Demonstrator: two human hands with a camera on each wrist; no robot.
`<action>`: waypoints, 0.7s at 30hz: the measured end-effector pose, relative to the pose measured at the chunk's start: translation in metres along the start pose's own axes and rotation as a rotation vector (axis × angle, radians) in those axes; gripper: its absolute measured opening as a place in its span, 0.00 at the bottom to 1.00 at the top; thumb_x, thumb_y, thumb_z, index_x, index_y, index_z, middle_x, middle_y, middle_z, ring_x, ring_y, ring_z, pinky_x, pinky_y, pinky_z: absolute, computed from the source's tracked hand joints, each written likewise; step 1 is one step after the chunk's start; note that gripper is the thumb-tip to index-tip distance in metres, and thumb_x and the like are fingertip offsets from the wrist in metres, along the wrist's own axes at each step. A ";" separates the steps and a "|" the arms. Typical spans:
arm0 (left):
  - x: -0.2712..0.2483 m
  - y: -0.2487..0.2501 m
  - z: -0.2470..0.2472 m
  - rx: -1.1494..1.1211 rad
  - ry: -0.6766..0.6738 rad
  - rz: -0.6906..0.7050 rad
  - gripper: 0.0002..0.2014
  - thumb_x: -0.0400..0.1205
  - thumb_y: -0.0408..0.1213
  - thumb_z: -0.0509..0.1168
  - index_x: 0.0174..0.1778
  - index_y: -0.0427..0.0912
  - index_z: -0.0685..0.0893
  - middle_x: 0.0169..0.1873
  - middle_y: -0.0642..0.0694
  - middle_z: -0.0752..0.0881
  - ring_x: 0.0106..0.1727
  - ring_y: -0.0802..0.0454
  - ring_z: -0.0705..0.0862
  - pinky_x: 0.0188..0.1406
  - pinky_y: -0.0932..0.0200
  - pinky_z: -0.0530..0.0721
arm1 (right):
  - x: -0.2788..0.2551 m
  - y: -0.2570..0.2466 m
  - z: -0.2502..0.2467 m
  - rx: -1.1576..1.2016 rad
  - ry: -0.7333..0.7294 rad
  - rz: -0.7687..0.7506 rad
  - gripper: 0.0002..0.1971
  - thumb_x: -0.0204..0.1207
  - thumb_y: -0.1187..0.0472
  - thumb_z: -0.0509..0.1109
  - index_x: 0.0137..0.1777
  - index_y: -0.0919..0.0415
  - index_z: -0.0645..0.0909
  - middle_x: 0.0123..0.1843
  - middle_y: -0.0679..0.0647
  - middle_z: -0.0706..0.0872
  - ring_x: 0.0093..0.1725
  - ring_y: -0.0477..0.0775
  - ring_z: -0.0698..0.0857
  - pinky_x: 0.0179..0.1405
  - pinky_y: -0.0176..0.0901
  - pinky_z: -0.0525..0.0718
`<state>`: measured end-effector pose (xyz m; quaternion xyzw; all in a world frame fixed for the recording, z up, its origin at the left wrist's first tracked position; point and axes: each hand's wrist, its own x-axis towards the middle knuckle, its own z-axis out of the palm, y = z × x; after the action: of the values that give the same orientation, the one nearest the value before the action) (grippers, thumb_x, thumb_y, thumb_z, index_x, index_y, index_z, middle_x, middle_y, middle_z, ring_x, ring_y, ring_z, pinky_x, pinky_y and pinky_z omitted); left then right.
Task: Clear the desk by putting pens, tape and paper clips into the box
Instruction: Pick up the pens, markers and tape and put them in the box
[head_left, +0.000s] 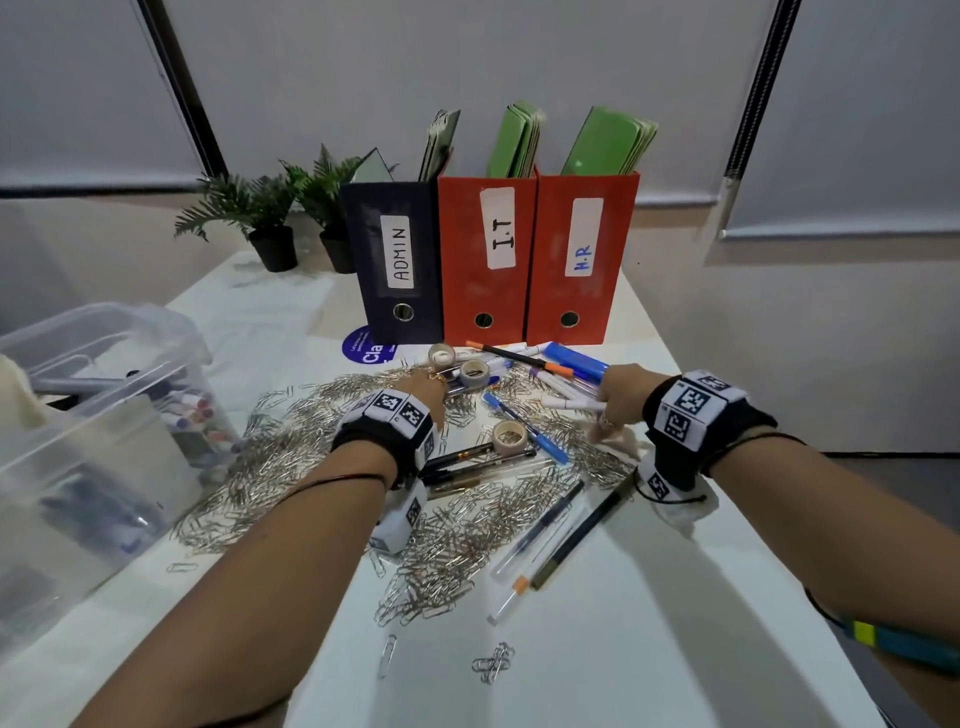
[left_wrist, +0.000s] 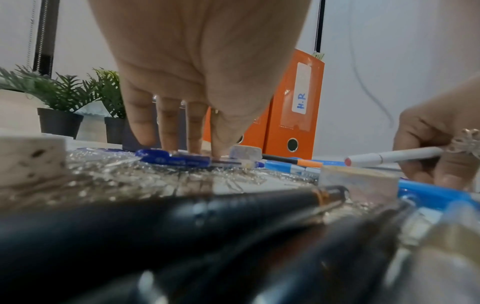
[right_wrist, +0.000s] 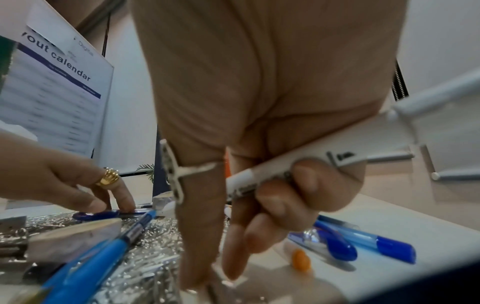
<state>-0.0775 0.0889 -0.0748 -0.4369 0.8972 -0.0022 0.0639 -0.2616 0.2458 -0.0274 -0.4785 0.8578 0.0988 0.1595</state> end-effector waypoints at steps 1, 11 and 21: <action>0.005 0.000 -0.003 -0.013 -0.001 0.008 0.16 0.80 0.33 0.61 0.62 0.43 0.83 0.60 0.39 0.81 0.58 0.39 0.83 0.60 0.48 0.82 | 0.000 0.000 0.001 -0.028 -0.003 0.002 0.18 0.71 0.51 0.75 0.51 0.66 0.84 0.36 0.53 0.79 0.36 0.50 0.77 0.25 0.33 0.68; 0.029 -0.005 -0.008 -0.181 -0.088 -0.116 0.08 0.69 0.41 0.69 0.40 0.44 0.81 0.36 0.44 0.85 0.41 0.43 0.86 0.46 0.52 0.88 | 0.006 0.000 0.000 -0.069 -0.027 -0.066 0.08 0.81 0.64 0.60 0.44 0.64 0.79 0.42 0.55 0.81 0.41 0.54 0.79 0.29 0.35 0.73; 0.029 -0.014 0.000 -0.270 -0.040 -0.118 0.10 0.67 0.44 0.73 0.35 0.49 0.78 0.39 0.47 0.86 0.43 0.44 0.85 0.50 0.50 0.86 | 0.032 -0.017 -0.020 0.390 0.273 -0.027 0.20 0.85 0.64 0.54 0.74 0.71 0.58 0.33 0.54 0.71 0.38 0.58 0.75 0.33 0.44 0.69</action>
<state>-0.0845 0.0573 -0.0772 -0.4936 0.8606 0.1235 0.0219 -0.2662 0.2048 -0.0210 -0.4589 0.8679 -0.1365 0.1326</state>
